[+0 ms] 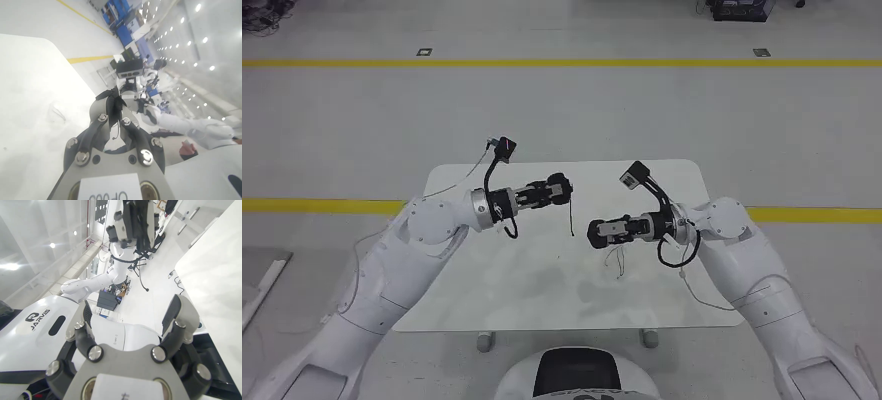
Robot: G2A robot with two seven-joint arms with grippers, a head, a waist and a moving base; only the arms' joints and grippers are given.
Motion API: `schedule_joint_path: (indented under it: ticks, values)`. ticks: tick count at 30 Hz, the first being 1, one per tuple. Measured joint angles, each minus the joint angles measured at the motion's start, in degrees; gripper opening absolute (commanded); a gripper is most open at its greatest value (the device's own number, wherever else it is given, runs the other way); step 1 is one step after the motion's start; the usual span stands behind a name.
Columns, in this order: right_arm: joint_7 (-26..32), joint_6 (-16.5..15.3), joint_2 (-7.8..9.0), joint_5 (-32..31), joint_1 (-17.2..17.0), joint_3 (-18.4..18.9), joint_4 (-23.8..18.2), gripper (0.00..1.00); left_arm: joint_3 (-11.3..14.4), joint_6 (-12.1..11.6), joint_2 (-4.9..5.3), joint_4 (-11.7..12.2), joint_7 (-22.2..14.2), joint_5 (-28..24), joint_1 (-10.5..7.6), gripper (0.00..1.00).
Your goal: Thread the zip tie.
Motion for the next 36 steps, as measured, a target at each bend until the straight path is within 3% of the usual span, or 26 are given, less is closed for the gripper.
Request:
schedule_joint_path:
  ticks: [5, 12, 15, 22, 25, 30, 36]
  values:
    - [0.8, 0.0, -0.42, 1.9, -2.9, 4.6, -3.7, 1.00, -0.7, 1.8, -0.51, 0.1, 7.7, -4.7, 2.31, 0.00]
    - [-1.4, 0.0, -2.92, 0.8, -7.3, 12.0, -6.6, 1.00, -1.4, 3.4, -1.14, -0.2, 15.0, -9.9, 5.29, 0.00]
    - [-2.6, 0.0, -3.72, 0.2, -8.2, 13.4, -6.2, 1.00, -1.4, 3.6, -1.22, -0.5, 15.4, -9.3, 5.58, 0.00]
    - [-2.6, 0.0, -3.69, 0.3, -8.1, 13.3, -6.2, 1.00, -1.4, 3.6, -1.41, -1.0, 16.1, -10.4, 5.86, 0.00]
    - [-5.9, 0.0, -3.91, 0.3, -8.4, 13.1, -6.6, 1.00, -1.2, 6.4, -1.80, -2.0, 19.1, -13.2, 6.23, 0.00]
    - [-12.6, 0.0, -5.44, -1.7, -9.3, 15.4, -7.0, 1.00, 0.2, 12.5, -2.86, -4.9, 27.3, -17.6, 7.35, 0.00]
    - [-15.8, 0.0, -7.81, -6.9, -9.8, 16.4, -6.9, 1.00, 1.4, 16.5, -3.71, -6.2, 33.0, -18.0, 7.78, 0.00]
